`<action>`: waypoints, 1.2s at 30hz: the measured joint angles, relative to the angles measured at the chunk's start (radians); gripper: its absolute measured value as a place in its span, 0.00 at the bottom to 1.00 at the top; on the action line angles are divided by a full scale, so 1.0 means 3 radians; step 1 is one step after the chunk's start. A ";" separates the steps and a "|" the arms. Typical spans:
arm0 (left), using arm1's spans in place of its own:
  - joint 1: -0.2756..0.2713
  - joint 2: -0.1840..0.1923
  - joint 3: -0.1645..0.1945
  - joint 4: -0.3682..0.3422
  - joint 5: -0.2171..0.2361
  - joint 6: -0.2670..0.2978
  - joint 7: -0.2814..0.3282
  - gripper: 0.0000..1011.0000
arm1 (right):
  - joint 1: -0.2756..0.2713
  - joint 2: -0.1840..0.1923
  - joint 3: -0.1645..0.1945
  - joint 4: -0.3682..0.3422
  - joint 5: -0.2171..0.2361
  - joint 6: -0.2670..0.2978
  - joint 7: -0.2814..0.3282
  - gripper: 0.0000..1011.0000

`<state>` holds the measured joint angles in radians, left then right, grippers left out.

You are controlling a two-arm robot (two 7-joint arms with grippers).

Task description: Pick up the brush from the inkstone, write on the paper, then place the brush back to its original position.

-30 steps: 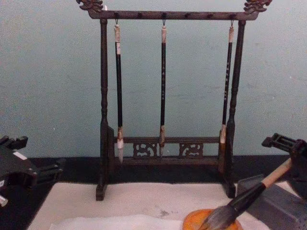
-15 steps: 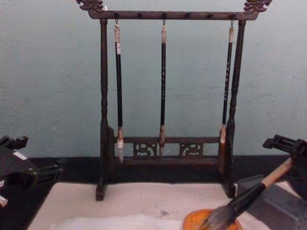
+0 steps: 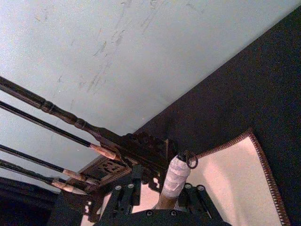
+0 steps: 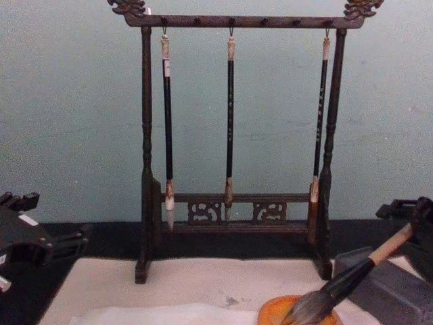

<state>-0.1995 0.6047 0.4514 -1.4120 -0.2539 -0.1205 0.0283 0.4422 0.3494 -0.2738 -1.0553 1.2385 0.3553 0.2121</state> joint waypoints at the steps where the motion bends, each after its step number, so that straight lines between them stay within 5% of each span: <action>1: 0.0000 0.0000 0.0000 0.0000 0.0000 0.0000 0.0000 1.00 | 0.0000 0.0000 0.0000 0.0000 0.0000 0.0000 0.0000 0.42; 10: 0.0000 0.0000 0.0000 0.0000 0.0000 0.0000 0.0000 1.00 | 0.0000 0.0000 0.0000 0.0000 0.0000 0.0000 0.0000 0.15; 36: 0.0000 0.0000 0.0000 0.0000 0.0000 0.0000 0.0000 1.00 | -0.0024 0.0041 -0.0028 -0.0091 0.0063 -0.0059 0.0055 0.15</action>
<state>-0.1995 0.6047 0.4514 -1.4120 -0.2539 -0.1205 0.0283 0.4349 0.3618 -0.2822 -1.0827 1.2573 0.3375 0.2285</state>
